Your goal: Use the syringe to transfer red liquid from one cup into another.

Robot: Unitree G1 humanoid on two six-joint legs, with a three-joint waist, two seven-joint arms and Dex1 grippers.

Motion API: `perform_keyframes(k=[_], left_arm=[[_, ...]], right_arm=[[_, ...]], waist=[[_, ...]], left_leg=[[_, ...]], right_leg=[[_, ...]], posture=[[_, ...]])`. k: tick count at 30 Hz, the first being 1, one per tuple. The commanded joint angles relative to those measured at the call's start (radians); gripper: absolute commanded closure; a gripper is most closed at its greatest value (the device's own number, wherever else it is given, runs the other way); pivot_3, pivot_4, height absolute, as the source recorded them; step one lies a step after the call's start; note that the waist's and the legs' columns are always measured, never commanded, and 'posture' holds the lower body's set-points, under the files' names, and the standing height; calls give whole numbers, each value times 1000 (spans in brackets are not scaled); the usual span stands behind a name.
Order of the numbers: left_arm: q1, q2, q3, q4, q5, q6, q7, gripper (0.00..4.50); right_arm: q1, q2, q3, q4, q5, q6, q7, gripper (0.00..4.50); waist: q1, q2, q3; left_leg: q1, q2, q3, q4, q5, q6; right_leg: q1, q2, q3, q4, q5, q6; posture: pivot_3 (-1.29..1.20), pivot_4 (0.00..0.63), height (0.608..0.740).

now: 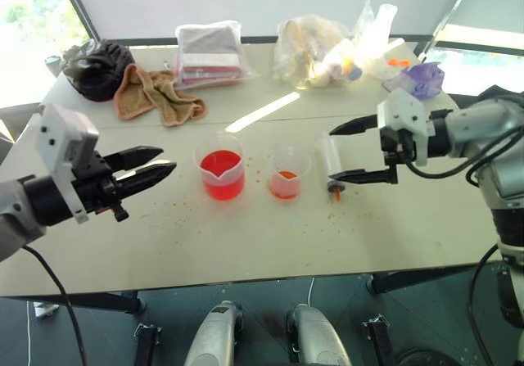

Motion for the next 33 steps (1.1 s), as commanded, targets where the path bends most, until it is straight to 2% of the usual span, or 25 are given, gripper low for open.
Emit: perform_keyframes(k=[1, 6, 18, 33], left_arm=[[7, 17, 47, -2, -13, -9, -10, 2694], [-4, 21, 59, 4, -50, -14, -6, 2694], [15, 25, 63, -2, -34, -17, -3, 2694], [-20, 15, -4, 3, -15, -49, -1, 2694]], right_arm=[[4, -9, -39, -47, 19, 10, -11, 52], [2, -2, -34, -49, 18, 13, -20, 52], [-22, -10, -28, -31, 10, 11, -11, 52], [-30, -26, -39, -28, 10, 58, -24, 52]], waist=[[2, 0, 0], [0, 0, 0], [0, 0, 0], [0, 0, 0]], left_leg=[[0, 0, 0, 0, 0, 0], [0, 0, 0, 0, 0, 0], [0, 0, 0, 0, 0, 0], [0, 0, 0, 0, 0, 0]], right_leg=[[0, 0, 0, 0, 0, 0], [0, 0, 0, 0, 0, 0], [0, 0, 0, 0, 0, 0], [0, 0, 0, 0, 0, 0]], posture=[[0, 150, 736], [0, 150, 736], [0, 150, 736], [0, 150, 736]])
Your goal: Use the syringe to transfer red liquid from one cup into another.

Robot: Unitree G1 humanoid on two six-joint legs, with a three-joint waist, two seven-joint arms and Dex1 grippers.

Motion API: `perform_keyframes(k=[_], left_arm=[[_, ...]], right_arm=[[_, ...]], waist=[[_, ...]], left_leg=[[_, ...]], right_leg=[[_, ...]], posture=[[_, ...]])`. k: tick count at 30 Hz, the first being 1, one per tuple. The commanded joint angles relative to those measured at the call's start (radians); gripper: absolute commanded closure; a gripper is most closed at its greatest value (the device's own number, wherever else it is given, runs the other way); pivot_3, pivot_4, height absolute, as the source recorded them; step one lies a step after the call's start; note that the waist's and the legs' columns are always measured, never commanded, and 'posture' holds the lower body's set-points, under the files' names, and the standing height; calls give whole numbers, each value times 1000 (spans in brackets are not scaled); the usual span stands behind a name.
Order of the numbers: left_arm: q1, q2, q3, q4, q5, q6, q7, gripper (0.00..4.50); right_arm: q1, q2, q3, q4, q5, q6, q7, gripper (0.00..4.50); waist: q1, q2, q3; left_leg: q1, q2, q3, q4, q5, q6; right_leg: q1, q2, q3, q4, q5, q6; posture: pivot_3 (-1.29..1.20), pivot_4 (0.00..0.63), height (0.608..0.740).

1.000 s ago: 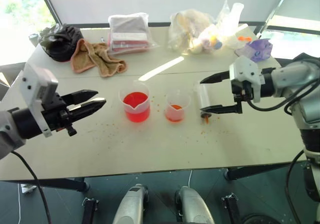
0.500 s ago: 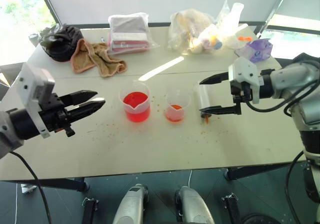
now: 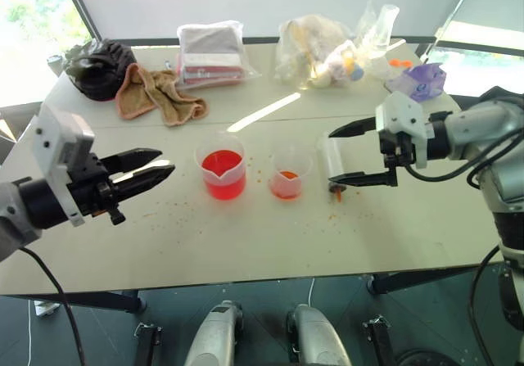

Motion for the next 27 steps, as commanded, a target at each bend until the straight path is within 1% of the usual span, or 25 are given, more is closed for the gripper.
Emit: perform_keyframes(k=[1, 4, 6, 9, 13, 16, 19, 22, 25, 27], left_arm=[[-35, 6, -4, 3, 2, -30, 9, 2694], [-89, -11, -51, 1, -1, -44, 44, 2694], [-141, -34, -104, 2, 0, -59, 71, 2694], [-197, -67, -179, 9, 19, -76, 90, 2694], [-213, -74, -209, 9, 34, -84, 83, 2694], [-227, -77, -222, 15, 35, -92, 73, 2694], [-237, -91, -243, 13, 44, -100, 81, 2694], [-237, -104, -259, 6, 57, -105, 82, 2694], [-240, -108, -259, 5, 61, -106, 81, 2694], [-239, -110, -257, 1, 60, -106, 85, 2694]], right_arm=[[-43, -14, -42, -13, 19, 50, -22, 52], [-112, 3, -30, 19, 8, 160, -85, 52], [-187, 22, -10, 76, -1, 276, -132, 52], [-293, 50, 48, 144, -40, 410, -190, 52], [-408, 100, 124, 225, -108, 549, -274, 52], [-525, 158, 219, 349, -145, 749, -318, 52], [-630, 239, 294, 526, -208, 903, -411, 52], [-702, 303, 335, 710, -243, 971, -465, 52], [-731, 345, 394, 802, -249, 1007, -466, 52], [-736, 373, 407, 846, -261, 1004, -487, 52]], waist=[[0, 0, 0], [0, 0, 0], [0, 0, 0], [0, 0, 0], [-4, 0, 0], [-5, 0, 0], [-4, 0, 0], [-1, 0, 0], [0, 0, 0], [-4, 0, 0]], left_leg=[[0, 0, 0, 0, 0, 0], [0, 0, 0, 0, 0, 0], [0, 0, 0, 1, 0, 0], [0, 0, 0, 1, 0, 0], [-1, 0, 1, 0, 0, 0], [-1, 0, 2, 0, 0, 0], [-1, 0, 2, -1, 0, 0], [-1, -1, 2, 0, 0, 0], [-2, -2, 2, 0, 0, 0], [-2, -2, 2, 0, 0, 0]], right_leg=[[0, 0, 0, 0, 0, 0], [0, 0, 0, 0, 0, 0], [0, 0, 0, 1, 0, 0], [0, 0, 0, 0, 1, 0], [-2, 0, 1, 0, 2, 2], [-3, 0, 1, 1, 2, 2], [-3, 1, 1, 1, 2, 2], [-3, 1, 1, 1, 2, 2], [-3, 0, 1, 1, 2, 2], [-3, 0, 1, 1, 2, 2]], posture=[[0, 150, 736], [0, 150, 736], [0, 150, 736], [0, 150, 736], [0, 150, 736], [0, 150, 736], [0, 150, 736], [0, 150, 736], [0, 150, 736], [0, 150, 736]])
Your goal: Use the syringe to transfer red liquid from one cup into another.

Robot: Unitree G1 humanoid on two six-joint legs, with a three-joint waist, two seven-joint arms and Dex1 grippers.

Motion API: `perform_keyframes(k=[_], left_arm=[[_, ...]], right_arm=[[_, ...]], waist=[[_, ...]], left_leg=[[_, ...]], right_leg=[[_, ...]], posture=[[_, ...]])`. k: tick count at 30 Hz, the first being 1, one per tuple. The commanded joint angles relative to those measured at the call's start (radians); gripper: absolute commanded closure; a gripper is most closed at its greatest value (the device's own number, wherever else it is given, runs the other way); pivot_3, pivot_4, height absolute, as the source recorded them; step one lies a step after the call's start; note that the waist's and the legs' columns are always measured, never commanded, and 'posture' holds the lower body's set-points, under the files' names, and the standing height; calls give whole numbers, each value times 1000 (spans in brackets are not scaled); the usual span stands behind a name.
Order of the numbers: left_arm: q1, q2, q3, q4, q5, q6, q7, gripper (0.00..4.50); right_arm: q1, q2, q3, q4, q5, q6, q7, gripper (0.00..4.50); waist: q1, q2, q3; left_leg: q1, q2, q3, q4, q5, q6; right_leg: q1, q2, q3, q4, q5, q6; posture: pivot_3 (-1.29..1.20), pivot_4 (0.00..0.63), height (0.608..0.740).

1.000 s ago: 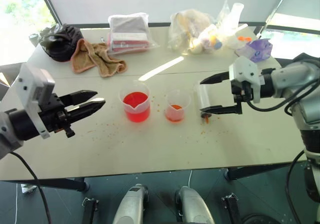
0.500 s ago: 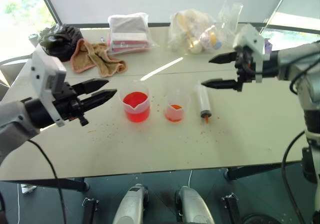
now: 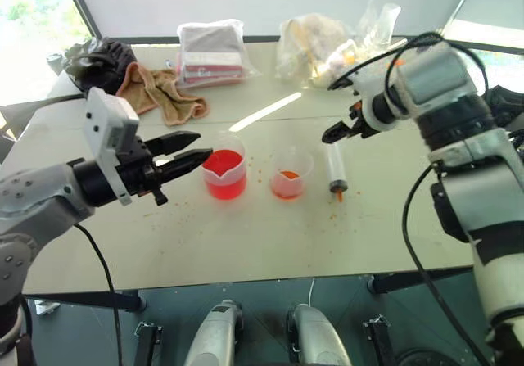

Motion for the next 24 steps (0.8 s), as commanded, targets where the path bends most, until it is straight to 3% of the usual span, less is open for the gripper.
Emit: perform_keyframes(k=[1, 15, 18, 22, 24], left_arm=[[-9, 1, 18, -24, 3, -25, 3, 2694], [6, 25, 44, -62, -42, -5, 52, 2694], [16, 31, 53, -69, -52, -3, 68, 2694], [23, 37, 58, -73, -62, -6, 81, 2694], [23, 37, 58, -76, -65, -5, 88, 2694]], right_arm=[[-45, 34, 14, 67, -29, 3, -33, 52], [-67, 208, -114, 372, -85, -174, -196, 52], [-68, 232, -146, 426, -99, -209, -235, 914], [-79, 247, -172, 460, -117, -226, -249, 2901], [-82, 250, -184, 467, -124, -232, -255, 3174]], waist=[[-3, 0, 0], [-5, 0, 0], [-6, 0, 0], [-7, 0, 0], [-8, 0, 0]], left_leg=[[0, 0, 0, 0, 0, 0], [0, 0, 0, 0, 0, 0], [0, 0, 0, 0, 0, 0], [0, 0, 0, 0, 0, 0], [1, 0, 0, 0, 0, 0]], right_leg=[[0, 0, 0, 0, 0, 0], [-1, 1, 0, 2, 0, 1], [-1, 1, 0, 2, 0, 1], [-1, 2, 0, 2, 0, 1], [0, 2, 0, 2, 0, 1]], posture=[[0, 150, 736], [0, 150, 736], [0, 150, 736], [0, 150, 736], [0, 150, 736]])
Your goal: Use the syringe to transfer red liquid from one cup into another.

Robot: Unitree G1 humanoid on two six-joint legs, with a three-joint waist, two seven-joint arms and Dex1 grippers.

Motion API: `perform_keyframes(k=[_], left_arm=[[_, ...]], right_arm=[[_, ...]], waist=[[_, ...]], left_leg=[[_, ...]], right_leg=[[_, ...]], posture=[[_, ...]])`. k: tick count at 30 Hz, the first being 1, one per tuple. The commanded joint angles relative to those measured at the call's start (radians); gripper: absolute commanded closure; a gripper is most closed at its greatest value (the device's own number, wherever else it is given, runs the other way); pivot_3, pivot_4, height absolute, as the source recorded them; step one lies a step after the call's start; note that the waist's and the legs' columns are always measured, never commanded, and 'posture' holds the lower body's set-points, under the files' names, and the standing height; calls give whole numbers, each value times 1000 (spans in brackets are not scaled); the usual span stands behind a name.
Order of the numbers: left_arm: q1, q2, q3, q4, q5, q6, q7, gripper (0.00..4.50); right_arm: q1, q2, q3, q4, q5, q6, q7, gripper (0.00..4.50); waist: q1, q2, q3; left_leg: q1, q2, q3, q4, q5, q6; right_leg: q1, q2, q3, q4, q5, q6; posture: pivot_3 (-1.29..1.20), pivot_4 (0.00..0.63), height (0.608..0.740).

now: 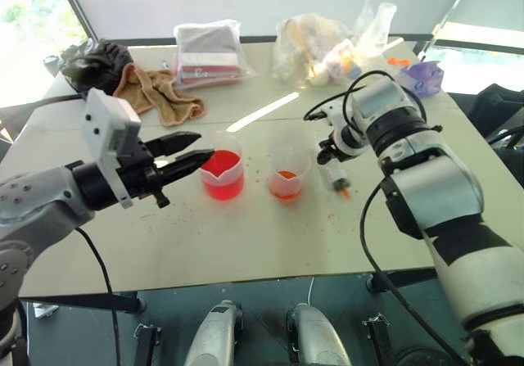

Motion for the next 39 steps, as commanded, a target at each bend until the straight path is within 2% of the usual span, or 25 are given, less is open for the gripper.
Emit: perform_keyframes(k=[1, 6, 9, 14, 18, 20, 22, 26, 29, 34, 39], left_arm=[[1, 12, 35, -30, -11, -11, 15, 2694], [5, 15, 34, -20, 0, -18, 2, 2694], [-4, 22, 34, 4, 17, -25, -18, 2694], [-66, 19, 34, 76, 20, -45, -61, 2694], [-149, 37, 26, 159, 26, -43, -103, 2694], [-198, 47, 37, 202, -9, -22, -114, 2694], [-212, 85, 59, 233, -30, 7, -157, 2694], [-234, 161, 102, 322, -53, 51, -221, 2694], [-250, 191, 114, 383, -57, 80, -238, 2694], [-217, 249, 129, 416, -9, 98, -308, 2694], [-242, 257, 112, 428, 6, 102, -316, 2694]], right_arm=[[-37, 4, -31, 9, -21, -17, -18, 3174], [-67, -37, -96, -28, -27, -75, -73, 3174], [-87, -82, -140, -103, -34, -218, -110, 3174], [-86, -118, -290, -281, 24, -570, -202, 3174], [-49, -61, -443, -460, 161, -774, -175, 3174], [-2, 10, -538, -627, 316, -748, -122, 3174], [76, 92, -569, -799, 445, -712, -62, 3174], [238, 200, -513, -1053, 596, -647, 33, 3174], [350, 224, -444, -1147, 637, -622, 98, 3174], [497, 257, -315, -1243, 598, -671, 132, 3174], [554, 320, -229, -1153, 492, -812, 119, 3174]], waist=[[0, 0, 0], [1, 0, 0], [2, 0, 0], [-1, 1, 0], [-4, 1, 0], [-5, 1, 0], [-8, 0, 0], [-13, 0, 0], [-11, 0, 0], [-19, 0, 0], [-24, 0, 0]], left_leg=[[0, 0, 0, 0, 0, 0], [0, 0, 0, 0, 0, 0], [0, 0, 0, 0, 0, 0], [0, 1, 0, 0, 0, 0], [0, 3, 1, 0, 0, 0], [0, 4, 1, 0, 0, 0], [0, 5, 1, 0, 0, 0], [1, 5, -1, 1, 0, 0], [1, 5, -2, 3, 0, 0], [2, 5, -1, 2, 1, -1], [2, 5, -1, 1, 2, -3]], right_leg=[[0, 0, 0, 0, 0, 0], [0, 0, 0, 0, 0, 0], [0, 0, 0, 0, 0, 0], [0, 2, 0, 0, 0, 0], [0, 4, 0, 1, 0, 0], [0, 5, 0, 2, 0, 0], [0, 7, 0, 2, 0, 0], [1, 8, 0, 3, 0, 0], [1, 8, 0, 4, 0, 0], [0, 8, 0, 5, 0, 0], [-1, 6, 1, 7, 0, 0]], posture=[[0, 150, 736], [0, 150, 736], [0, 150, 736], [0, 150, 736], [0, 150, 736], [0, 150, 736], [0, 150, 736], [0, 150, 736], [0, 150, 736], [0, 150, 736], [0, 150, 736]])
